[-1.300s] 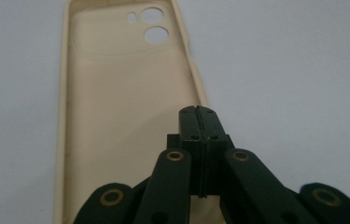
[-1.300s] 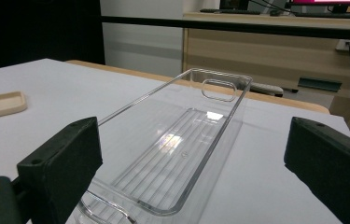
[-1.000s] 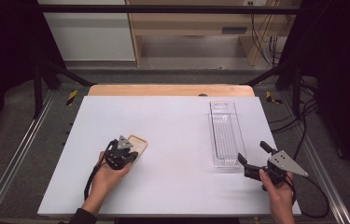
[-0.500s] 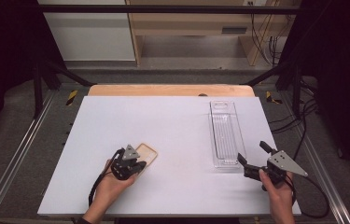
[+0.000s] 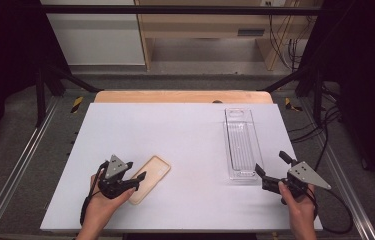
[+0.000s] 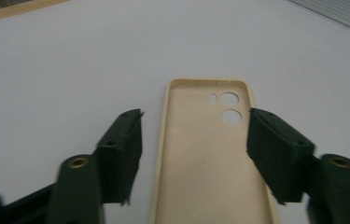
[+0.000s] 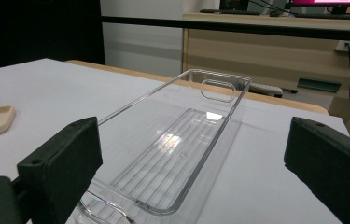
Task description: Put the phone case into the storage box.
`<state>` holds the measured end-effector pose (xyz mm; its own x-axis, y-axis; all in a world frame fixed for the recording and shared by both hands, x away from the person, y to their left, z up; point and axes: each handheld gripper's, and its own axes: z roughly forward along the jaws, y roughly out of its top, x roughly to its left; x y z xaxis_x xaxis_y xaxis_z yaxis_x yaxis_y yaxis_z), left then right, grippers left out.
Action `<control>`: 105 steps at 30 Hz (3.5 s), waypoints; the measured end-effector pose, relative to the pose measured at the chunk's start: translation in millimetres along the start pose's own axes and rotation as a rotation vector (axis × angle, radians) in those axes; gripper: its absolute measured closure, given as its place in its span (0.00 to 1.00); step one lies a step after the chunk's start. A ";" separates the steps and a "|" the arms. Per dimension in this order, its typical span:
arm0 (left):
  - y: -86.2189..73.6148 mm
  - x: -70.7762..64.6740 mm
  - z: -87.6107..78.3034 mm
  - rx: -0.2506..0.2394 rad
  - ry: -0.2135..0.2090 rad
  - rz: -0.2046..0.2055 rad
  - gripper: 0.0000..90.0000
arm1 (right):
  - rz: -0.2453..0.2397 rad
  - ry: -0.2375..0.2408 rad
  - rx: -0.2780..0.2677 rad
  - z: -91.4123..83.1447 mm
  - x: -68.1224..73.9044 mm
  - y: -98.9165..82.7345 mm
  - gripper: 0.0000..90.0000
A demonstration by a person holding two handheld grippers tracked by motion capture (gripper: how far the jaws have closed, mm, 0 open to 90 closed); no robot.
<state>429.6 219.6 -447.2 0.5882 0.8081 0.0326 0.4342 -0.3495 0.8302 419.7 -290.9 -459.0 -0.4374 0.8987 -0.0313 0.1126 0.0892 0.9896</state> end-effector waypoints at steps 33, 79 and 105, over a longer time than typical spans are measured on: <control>-22.5 38.0 -5.5 0.107 0.038 -0.027 0.06 | 0.005 0.004 0.005 0.5 0.2 -0.3 0.05; -34.9 41.3 2.5 0.204 -0.117 -0.086 0.97 | 0.019 0.006 -0.017 -2.8 0.3 2.3 0.05; -8.9 7.7 -3.8 -0.139 -0.048 0.058 0.98 | 0.012 -0.036 -0.014 -0.6 11.2 10.6 0.04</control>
<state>427.7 230.8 -452.2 0.6428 0.7638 0.0585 0.3019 -0.3229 0.8970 415.4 -280.1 -448.8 -0.4034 0.9147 -0.0247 0.1053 0.0732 0.9917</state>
